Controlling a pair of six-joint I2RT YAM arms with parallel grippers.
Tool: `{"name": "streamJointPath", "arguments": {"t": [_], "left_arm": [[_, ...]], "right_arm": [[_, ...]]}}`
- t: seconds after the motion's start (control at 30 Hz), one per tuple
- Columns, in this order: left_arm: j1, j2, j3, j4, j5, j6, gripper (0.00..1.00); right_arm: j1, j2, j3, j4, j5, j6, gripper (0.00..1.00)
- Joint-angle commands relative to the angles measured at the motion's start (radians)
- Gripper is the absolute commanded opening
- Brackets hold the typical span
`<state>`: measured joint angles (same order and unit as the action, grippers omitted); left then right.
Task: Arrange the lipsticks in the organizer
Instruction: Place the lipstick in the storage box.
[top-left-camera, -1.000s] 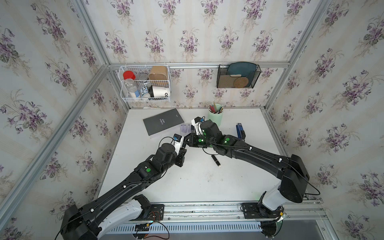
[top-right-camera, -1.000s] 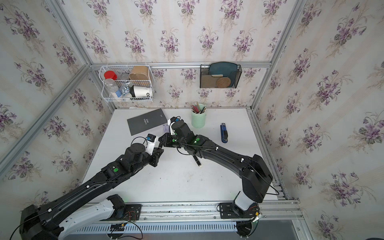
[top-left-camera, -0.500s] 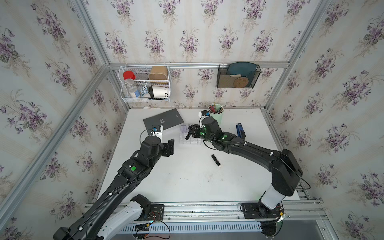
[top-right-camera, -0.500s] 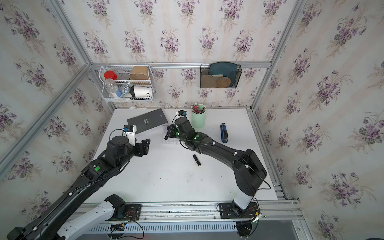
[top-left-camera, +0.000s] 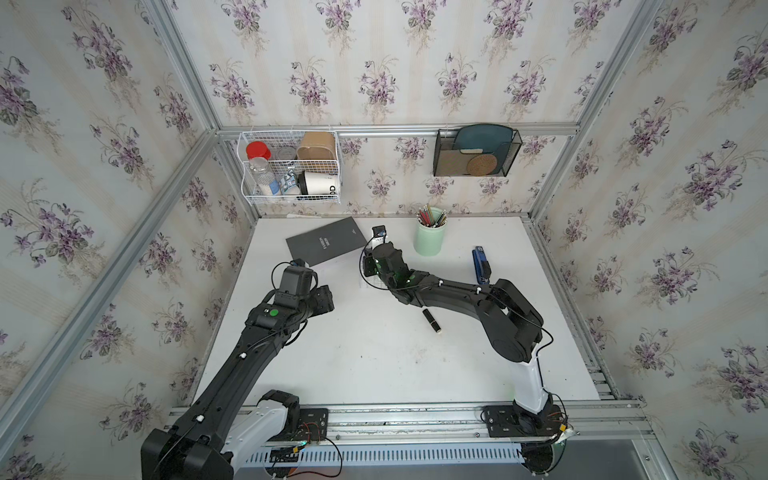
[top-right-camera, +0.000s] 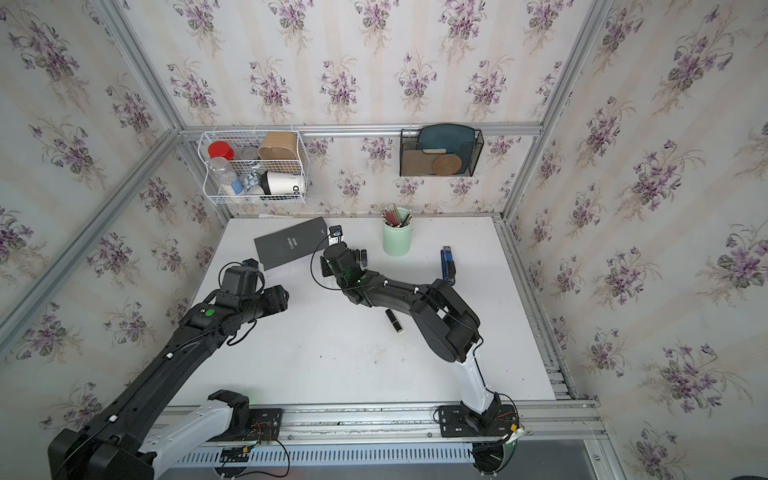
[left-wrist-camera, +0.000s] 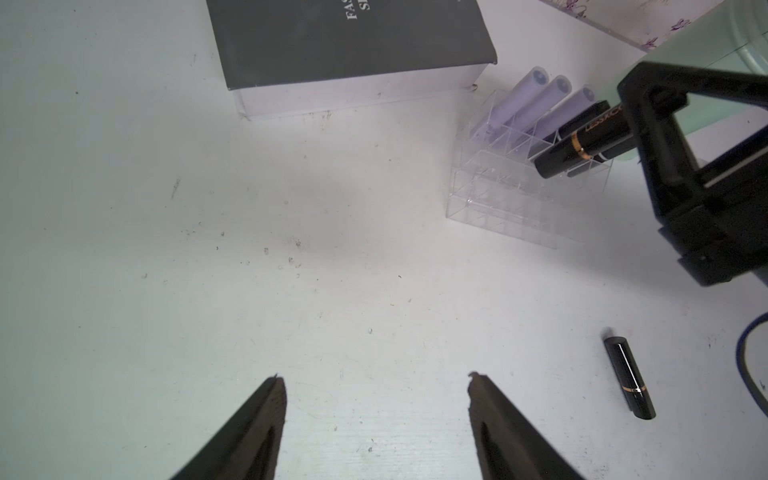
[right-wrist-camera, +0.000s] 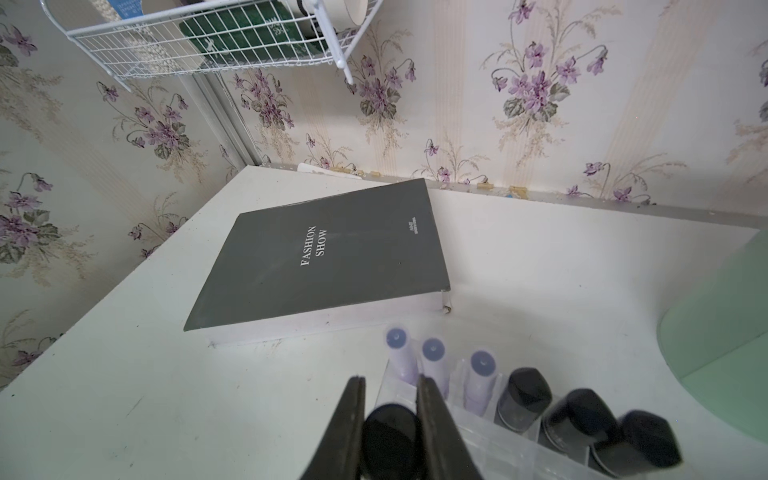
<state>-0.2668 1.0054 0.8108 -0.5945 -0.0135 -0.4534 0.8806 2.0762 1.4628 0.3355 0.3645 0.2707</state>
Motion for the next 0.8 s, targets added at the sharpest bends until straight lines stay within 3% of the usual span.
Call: {"name": "streamJointPath", "arguments": {"t": [0.0,0.77], "left_arm": [[0.017,0.000,-0.014,0.014,0.028,-0.006,0.72],[0.038,0.004,-0.032,0.035,0.043,0.004,0.71]], "right_arm": [[0.000,0.032,0.029,0.068,0.014,-0.054,0.14],[-0.020,0.158,0.109,0.101,0.015,-0.029,0.14]]}}
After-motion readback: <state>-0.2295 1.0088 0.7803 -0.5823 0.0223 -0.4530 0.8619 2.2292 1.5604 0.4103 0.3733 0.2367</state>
